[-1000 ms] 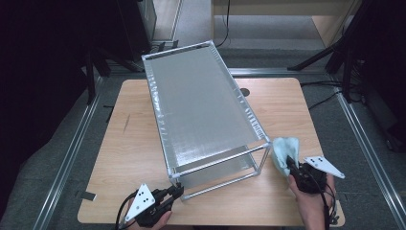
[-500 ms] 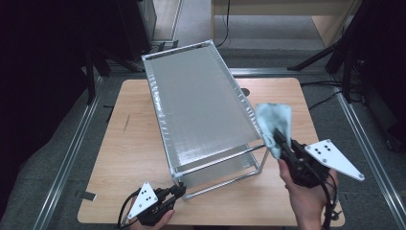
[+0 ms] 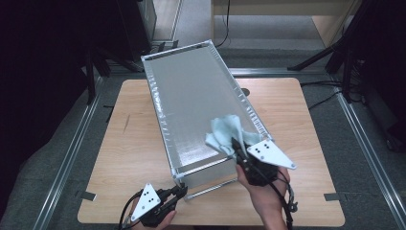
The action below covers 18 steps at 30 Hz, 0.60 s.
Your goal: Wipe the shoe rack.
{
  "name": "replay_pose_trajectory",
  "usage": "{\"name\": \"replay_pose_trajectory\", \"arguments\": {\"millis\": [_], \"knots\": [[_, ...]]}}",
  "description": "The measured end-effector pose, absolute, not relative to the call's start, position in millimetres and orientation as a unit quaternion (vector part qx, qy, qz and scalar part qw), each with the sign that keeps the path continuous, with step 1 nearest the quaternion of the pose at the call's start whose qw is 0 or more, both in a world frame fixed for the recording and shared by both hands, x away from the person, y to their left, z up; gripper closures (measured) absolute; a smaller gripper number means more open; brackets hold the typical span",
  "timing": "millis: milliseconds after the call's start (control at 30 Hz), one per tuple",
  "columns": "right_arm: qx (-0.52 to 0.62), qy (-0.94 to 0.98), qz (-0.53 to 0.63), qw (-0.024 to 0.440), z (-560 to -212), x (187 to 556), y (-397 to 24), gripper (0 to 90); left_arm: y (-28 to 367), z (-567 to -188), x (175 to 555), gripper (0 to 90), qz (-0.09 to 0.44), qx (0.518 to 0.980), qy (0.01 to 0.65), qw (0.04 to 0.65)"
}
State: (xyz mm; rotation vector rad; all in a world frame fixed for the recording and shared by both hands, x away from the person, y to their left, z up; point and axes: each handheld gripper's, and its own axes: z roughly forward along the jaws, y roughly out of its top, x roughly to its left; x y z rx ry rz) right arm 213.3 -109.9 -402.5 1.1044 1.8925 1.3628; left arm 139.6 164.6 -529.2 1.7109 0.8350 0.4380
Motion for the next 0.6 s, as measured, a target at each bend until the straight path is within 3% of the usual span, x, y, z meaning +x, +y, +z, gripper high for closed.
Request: {"name": "replay_pose_trajectory", "arguments": {"millis": [233,300,600], "knots": [[0.360,0.734,0.529,0.227,-406,191,-64,84.7,154,-529,139,80.6,0.183,0.727,0.349,0.562],[0.349,0.736,0.531,0.233,-407,185,-56,84.7,154,-529,139,80.7,0.181,0.727,0.349,0.563],[0.384,0.709,0.531,0.260,-406,198,-99,84.8,154,-529,140,80.6,0.176,0.730,0.345,0.563]]}}
